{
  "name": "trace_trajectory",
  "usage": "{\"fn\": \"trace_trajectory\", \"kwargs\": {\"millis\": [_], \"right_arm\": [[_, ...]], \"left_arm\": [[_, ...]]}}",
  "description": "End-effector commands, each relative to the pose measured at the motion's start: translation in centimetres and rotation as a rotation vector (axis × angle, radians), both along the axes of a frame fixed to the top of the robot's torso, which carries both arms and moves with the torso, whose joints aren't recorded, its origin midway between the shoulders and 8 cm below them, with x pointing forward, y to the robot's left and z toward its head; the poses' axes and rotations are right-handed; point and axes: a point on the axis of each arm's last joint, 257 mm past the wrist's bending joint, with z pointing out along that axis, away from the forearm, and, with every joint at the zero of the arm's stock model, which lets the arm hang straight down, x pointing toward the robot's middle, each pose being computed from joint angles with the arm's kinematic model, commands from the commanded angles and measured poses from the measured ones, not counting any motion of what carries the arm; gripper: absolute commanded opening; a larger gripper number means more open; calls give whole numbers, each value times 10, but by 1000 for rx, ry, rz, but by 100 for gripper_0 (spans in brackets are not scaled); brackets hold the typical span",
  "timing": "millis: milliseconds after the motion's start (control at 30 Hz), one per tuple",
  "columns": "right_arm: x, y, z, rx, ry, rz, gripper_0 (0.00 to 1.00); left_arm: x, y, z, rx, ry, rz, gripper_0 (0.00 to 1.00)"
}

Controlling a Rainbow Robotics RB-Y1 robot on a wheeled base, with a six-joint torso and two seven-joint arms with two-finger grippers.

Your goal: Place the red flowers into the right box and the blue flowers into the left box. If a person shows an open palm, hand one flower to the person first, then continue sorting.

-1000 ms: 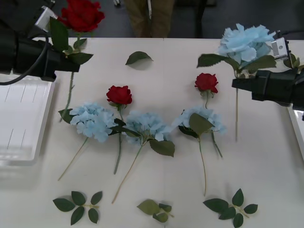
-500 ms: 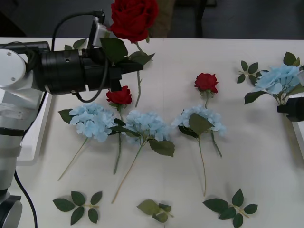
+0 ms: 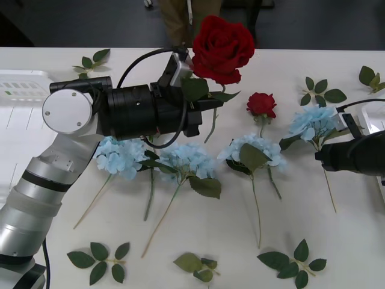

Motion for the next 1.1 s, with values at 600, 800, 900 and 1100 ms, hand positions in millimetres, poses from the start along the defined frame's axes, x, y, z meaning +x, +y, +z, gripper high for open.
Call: {"fn": "trace_trajectory", "kwargs": {"millis": [600, 800, 900, 1100], "right_arm": [[-14, 9, 141, 187, -10, 108, 59], [-25, 56, 201, 349, -136, 277, 59], [-25, 78, 213, 395, -223, 358, 59], [-23, 120, 211, 414, -419, 507, 59]], "left_arm": [[-9, -23, 7, 13, -58, -21, 0], [-8, -21, 7, 16, -57, -17, 0], [-8, -21, 6, 19, -57, -18, 0], [-6, -16, 6, 24, -60, -10, 0]]}}
